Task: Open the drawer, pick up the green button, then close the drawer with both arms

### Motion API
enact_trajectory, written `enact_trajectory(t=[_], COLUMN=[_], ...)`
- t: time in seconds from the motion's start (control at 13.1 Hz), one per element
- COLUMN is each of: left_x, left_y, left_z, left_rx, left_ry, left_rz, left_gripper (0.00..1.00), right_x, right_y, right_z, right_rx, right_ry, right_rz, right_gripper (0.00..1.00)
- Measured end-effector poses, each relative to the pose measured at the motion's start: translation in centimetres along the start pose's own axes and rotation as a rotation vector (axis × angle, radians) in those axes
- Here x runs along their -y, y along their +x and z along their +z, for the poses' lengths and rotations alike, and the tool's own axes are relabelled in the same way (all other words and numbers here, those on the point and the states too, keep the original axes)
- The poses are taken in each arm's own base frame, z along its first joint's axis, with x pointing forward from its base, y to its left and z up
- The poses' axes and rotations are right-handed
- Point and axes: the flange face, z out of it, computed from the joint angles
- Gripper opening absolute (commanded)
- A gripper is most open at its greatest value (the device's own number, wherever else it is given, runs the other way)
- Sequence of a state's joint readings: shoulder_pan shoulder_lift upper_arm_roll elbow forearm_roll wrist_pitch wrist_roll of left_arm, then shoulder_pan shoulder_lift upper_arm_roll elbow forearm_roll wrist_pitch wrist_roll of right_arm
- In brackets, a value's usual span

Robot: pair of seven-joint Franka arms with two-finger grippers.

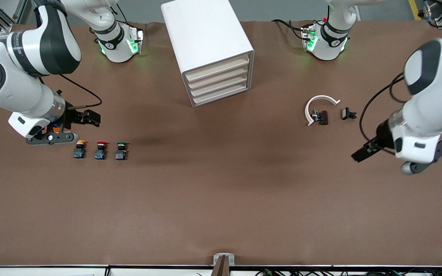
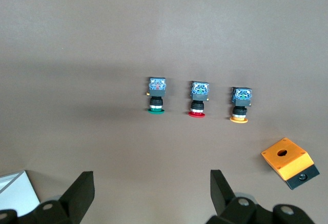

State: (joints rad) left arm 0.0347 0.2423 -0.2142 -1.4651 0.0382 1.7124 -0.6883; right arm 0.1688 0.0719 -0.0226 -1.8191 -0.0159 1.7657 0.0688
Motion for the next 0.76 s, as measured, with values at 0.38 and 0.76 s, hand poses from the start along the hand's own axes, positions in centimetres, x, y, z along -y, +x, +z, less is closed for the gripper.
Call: enact_trajectory(t=[0.38,0.76], left_x=[7.9,12.6], left_y=[-1.9,-2.9], left_z=[-8.1,-10.8], left_rx=[0.011,0.014], left_ry=[0.055,0.06], left_rz=[0.202,0.386], left_gripper=[1.0,1.0], right_x=[-1.0,-3.4], right_y=[-2.0,-2.5], right_z=[-3.5,-4.6], right_rx=[-0.039,-0.06], right_ry=[0.006,0.01], right_rz=[0.015,0.039], right_gripper=[1.0,1.0])
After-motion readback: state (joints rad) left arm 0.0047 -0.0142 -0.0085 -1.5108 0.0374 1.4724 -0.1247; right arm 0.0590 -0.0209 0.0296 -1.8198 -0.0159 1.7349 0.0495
